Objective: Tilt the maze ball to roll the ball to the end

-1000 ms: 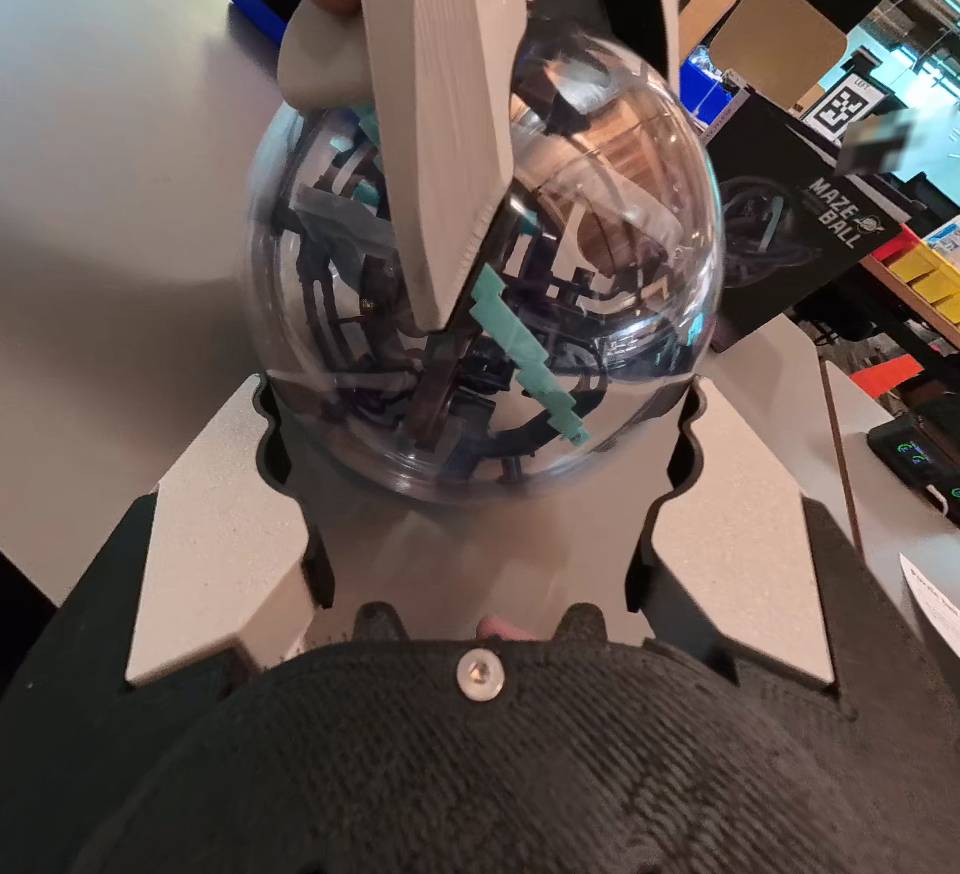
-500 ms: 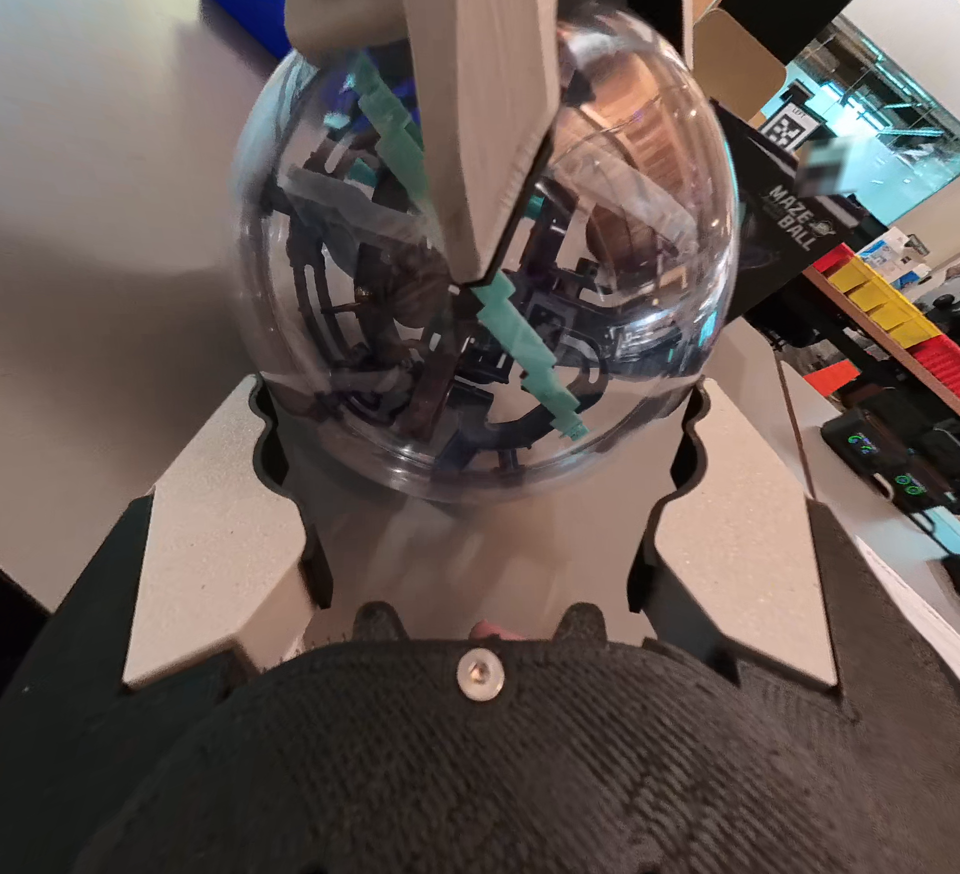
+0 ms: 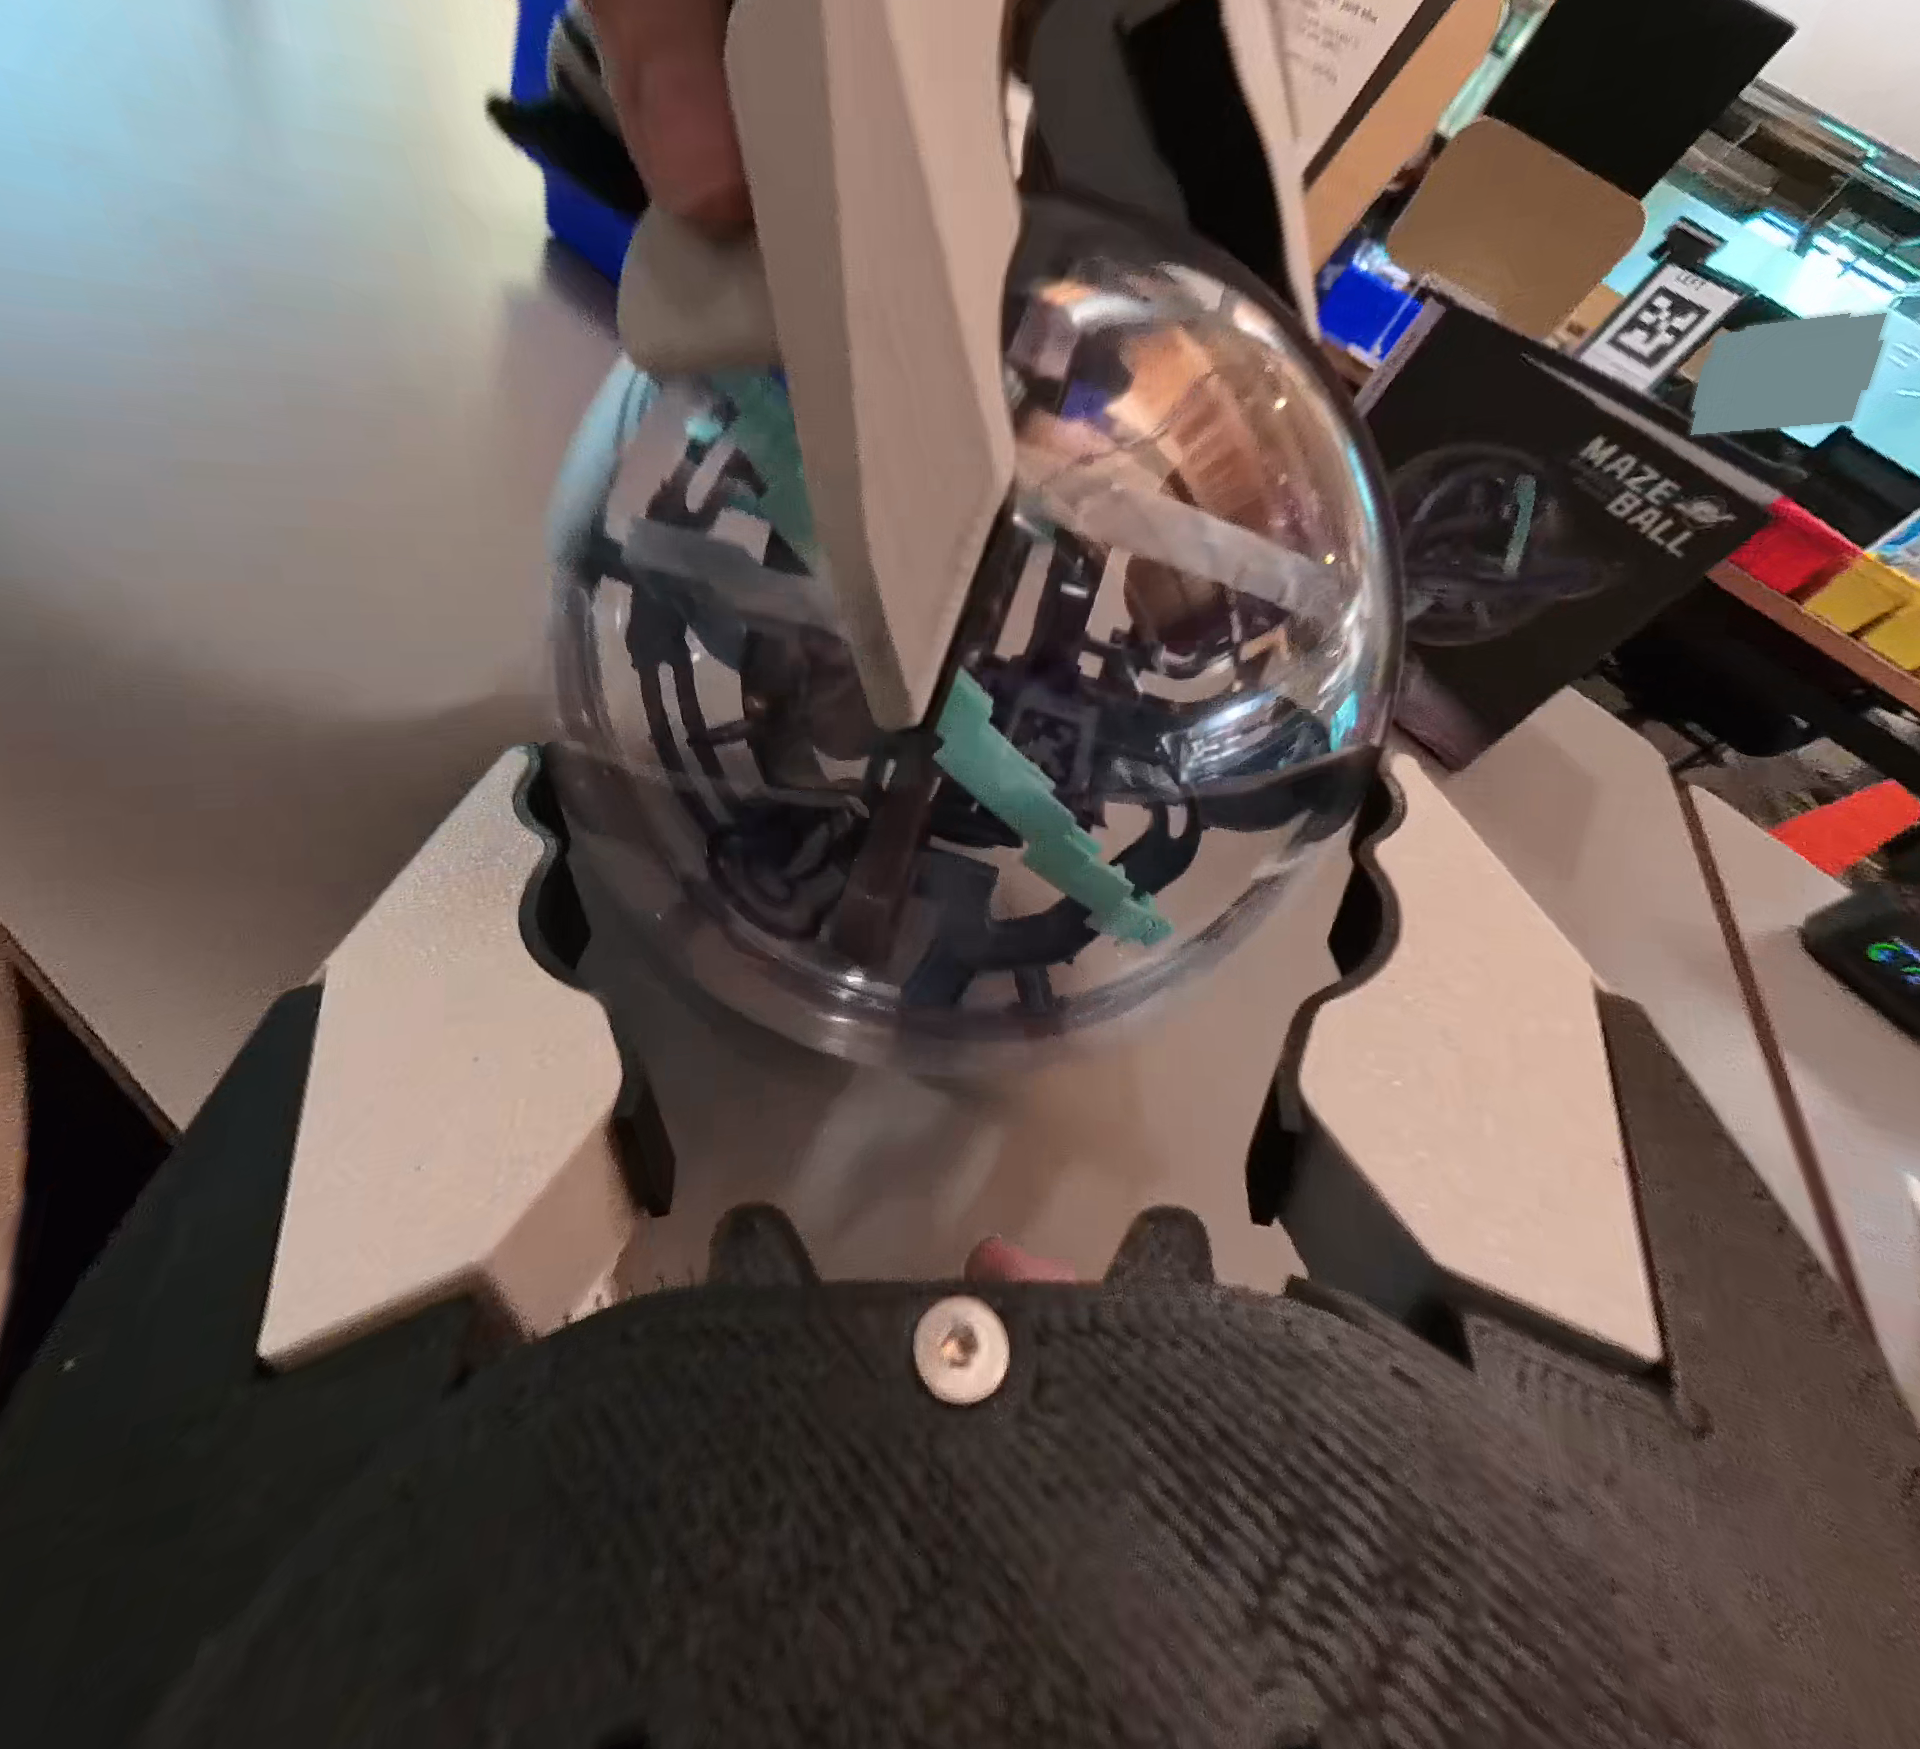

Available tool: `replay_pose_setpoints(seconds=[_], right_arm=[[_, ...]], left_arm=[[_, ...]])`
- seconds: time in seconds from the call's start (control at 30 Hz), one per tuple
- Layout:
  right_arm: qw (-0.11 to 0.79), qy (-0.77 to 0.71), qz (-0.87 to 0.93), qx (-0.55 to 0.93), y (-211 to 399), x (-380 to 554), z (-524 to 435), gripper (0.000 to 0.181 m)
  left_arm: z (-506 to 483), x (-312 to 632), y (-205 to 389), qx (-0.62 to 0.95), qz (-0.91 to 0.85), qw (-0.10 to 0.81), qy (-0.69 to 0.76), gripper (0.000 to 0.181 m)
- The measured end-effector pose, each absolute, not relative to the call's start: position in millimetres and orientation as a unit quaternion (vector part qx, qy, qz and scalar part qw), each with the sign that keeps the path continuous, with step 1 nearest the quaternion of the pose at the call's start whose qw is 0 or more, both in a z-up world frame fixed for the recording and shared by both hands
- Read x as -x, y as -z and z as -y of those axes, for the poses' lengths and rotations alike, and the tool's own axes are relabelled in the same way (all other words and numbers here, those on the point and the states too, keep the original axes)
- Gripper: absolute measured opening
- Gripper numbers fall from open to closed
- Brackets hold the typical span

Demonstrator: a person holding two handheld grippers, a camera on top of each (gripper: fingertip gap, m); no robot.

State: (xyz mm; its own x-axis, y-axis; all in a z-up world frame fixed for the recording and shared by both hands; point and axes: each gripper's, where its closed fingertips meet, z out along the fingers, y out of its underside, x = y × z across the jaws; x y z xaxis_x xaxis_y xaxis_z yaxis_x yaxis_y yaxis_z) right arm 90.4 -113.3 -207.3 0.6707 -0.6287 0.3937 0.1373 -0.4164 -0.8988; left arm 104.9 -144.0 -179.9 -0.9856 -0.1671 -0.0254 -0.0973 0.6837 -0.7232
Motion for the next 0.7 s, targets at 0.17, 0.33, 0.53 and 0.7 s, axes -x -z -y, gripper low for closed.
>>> replay_pose_setpoints(seconds=[0.17,0.33,0.53,0.7], right_arm=[[0.494,0.395,-0.152,0.760,210.3,-91.6,111.8,0.148],[0.478,0.417,-0.151,0.758,211.9,-92.7,109.6,0.150],[0.486,0.408,-0.153,0.758,210.5,-91.8,110.4,0.148],[0.495,0.388,-0.162,0.761,211.7,-91.0,113.9,0.146]], left_arm=[[142.4,-104.2,179.3,0.072,-0.913,0.047,0.399,0.136],[140.7,-102.7,178.4,0.063,-0.908,0.047,0.411,0.135],[141.2,-102.7,178.3,0.055,-0.906,0.042,0.417,0.136],[142.4,-102.2,178.5,0.045,-0.909,0.037,0.413,0.136]])
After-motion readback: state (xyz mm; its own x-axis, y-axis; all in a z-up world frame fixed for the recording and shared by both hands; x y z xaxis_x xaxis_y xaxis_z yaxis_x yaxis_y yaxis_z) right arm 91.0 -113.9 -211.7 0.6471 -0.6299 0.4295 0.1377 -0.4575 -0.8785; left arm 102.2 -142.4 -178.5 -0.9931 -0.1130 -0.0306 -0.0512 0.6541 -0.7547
